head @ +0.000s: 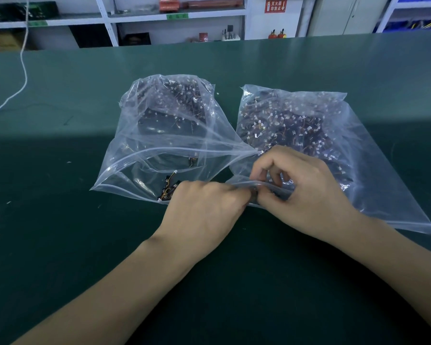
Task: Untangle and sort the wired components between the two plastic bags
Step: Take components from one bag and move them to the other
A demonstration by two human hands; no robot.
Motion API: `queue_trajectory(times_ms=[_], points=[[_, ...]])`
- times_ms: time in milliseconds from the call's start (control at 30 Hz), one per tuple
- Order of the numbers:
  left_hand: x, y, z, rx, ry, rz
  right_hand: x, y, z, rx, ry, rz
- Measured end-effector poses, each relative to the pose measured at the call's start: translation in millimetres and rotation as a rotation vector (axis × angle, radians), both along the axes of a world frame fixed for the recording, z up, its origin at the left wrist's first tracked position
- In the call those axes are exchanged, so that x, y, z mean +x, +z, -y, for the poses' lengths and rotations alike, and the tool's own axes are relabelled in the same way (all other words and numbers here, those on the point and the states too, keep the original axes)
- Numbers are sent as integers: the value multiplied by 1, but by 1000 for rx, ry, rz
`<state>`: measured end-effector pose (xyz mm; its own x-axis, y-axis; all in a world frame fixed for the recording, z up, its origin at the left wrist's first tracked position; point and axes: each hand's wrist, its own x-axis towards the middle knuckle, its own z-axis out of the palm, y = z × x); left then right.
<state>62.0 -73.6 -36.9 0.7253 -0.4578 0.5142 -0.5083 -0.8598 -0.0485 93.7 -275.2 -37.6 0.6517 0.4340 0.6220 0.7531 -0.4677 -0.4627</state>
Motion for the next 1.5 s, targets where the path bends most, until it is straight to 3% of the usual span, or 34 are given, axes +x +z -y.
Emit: queue_trajectory(times_ms=[200, 300, 467, 600, 767, 1000, 1300, 1500], points=[[-5, -2, -8, -222, -102, -63, 0, 1, 0, -5, 5, -41], [-3, 3, -20, -303, -23, -107, 0, 1, 1, -28, -2, -42], [7, 5, -50, -173, 295, -98, -2, 2, 1, -27, -7, -65], [15, 4, -74, -10, 548, -264, -2, 2, 1, -31, -7, -77], [16, 4, -83, 83, 639, -378, -2, 2, 2, -36, -12, -91], [14, 2, -75, -35, 479, -322, -3, 2, 2, -46, -20, -98], [13, 5, -65, -267, 252, -111, -5, 4, 1, -127, -5, -102], [-1, 5, -39, -413, -15, -106, -4, 1, -1, -1, -9, -157]])
